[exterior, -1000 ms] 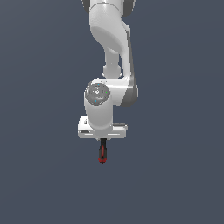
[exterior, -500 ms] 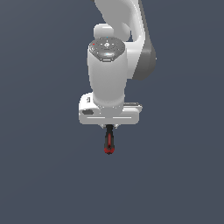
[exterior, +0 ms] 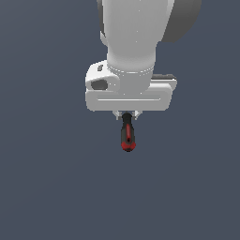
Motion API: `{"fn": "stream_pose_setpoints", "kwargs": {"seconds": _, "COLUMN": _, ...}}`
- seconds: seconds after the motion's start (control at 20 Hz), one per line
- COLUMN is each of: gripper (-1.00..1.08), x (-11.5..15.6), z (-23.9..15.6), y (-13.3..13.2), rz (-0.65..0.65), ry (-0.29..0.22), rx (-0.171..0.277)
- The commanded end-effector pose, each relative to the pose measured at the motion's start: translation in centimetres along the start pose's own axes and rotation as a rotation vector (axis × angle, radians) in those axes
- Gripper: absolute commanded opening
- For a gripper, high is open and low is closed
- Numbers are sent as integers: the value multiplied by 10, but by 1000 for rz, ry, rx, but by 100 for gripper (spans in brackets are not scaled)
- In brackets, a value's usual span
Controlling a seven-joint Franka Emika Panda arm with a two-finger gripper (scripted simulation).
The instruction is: Pick up the object and move it to a goal position.
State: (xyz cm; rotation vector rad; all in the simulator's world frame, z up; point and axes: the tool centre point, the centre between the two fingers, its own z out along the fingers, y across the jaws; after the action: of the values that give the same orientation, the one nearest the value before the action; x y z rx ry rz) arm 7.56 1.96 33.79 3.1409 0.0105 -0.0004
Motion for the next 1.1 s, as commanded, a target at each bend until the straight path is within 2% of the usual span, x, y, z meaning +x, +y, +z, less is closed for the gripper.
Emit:
{"fn": "stream_pose_setpoints", "kwargs": {"seconds": 0.0, "gripper": -100, "x": 1, "z": -25, "y": -7, "rz": 0, "ry": 0, "rx": 0}}
{"fn": "stream_pose_setpoints", "kwargs": {"seconds": 0.45, "gripper": -100, "x": 5, "z": -86, "y": -22, "rz": 0, "ry": 0, "rx": 1}}
{"fn": "stream_pose_setpoints", "kwargs": {"seconds": 1.05, "gripper": -100, "x": 9, "z": -114, "y": -29, "rz": 0, "ry": 0, "rx": 1}}
